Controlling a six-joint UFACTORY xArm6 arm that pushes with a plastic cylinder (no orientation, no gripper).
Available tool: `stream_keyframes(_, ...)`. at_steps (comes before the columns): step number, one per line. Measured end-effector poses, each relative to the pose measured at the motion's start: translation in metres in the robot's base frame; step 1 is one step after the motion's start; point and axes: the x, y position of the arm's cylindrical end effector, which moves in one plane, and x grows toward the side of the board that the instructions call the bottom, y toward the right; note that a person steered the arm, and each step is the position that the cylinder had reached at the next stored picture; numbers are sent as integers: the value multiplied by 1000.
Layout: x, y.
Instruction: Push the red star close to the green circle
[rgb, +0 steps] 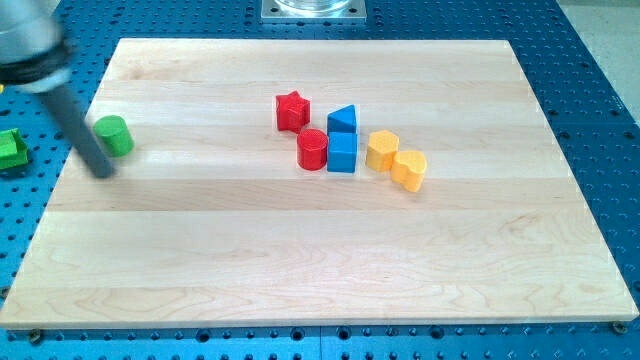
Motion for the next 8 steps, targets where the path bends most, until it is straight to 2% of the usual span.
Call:
stream_keyframes(1,-21,150)
stream_keyframes(2,-169,174)
stream_keyframes(3,-237,144)
stream_keyframes(4,-240,50)
stream_keyframes(5,-227,63)
stream_keyframes(6,-180,23)
stream_keyframes(7,-185,-19)
stream_keyframes(8,-183,-25)
